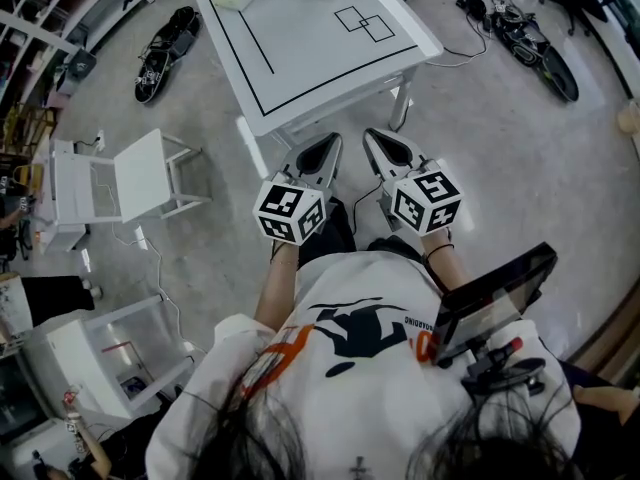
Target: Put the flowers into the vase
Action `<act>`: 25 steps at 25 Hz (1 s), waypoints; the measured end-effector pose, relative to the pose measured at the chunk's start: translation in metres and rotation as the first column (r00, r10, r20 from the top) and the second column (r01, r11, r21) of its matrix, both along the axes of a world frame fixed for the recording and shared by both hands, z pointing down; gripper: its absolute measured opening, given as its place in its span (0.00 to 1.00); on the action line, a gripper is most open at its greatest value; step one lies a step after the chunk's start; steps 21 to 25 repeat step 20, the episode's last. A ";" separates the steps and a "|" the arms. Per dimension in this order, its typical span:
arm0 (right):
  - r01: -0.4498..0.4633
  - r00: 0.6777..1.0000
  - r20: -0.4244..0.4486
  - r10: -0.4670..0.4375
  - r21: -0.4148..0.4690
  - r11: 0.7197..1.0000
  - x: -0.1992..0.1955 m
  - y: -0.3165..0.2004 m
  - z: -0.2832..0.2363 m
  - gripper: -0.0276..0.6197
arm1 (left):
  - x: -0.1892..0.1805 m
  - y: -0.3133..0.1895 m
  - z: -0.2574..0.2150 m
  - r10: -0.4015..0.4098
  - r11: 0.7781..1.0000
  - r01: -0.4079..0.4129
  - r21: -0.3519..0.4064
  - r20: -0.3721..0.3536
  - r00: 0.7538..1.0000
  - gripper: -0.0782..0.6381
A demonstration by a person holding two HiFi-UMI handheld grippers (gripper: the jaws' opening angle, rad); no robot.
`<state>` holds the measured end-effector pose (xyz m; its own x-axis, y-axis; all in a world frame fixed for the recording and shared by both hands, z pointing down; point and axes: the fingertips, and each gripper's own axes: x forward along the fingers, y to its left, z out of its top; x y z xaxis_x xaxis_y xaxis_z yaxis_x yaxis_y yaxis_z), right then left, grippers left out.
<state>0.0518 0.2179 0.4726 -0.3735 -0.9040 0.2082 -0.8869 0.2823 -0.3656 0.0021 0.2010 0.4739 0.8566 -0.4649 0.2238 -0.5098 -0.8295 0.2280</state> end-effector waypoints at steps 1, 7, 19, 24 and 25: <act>-0.003 1.000 0.000 0.003 0.003 1.000 0.002 0.002 -0.001 0.06 | 0.002 0.002 0.000 0.003 1.000 -0.003 0.001 0.002 1.000 0.12; -0.012 1.000 -0.001 0.012 0.013 1.000 0.012 0.005 -0.006 0.06 | 0.012 0.004 -0.003 0.019 1.000 -0.019 0.009 0.010 1.000 0.12; -0.041 0.999 0.008 0.041 0.008 0.999 0.032 -0.005 -0.004 0.06 | 0.029 -0.002 0.001 0.056 0.998 -0.057 0.013 0.043 0.997 0.12; -0.041 0.999 0.009 0.041 0.006 0.999 0.033 -0.006 -0.003 0.06 | 0.029 -0.003 0.001 0.056 0.998 -0.057 0.012 0.046 0.997 0.12; -0.041 0.999 0.009 0.041 0.006 0.999 0.033 -0.006 -0.003 0.06 | 0.029 -0.003 0.001 0.056 0.998 -0.057 0.012 0.046 0.997 0.12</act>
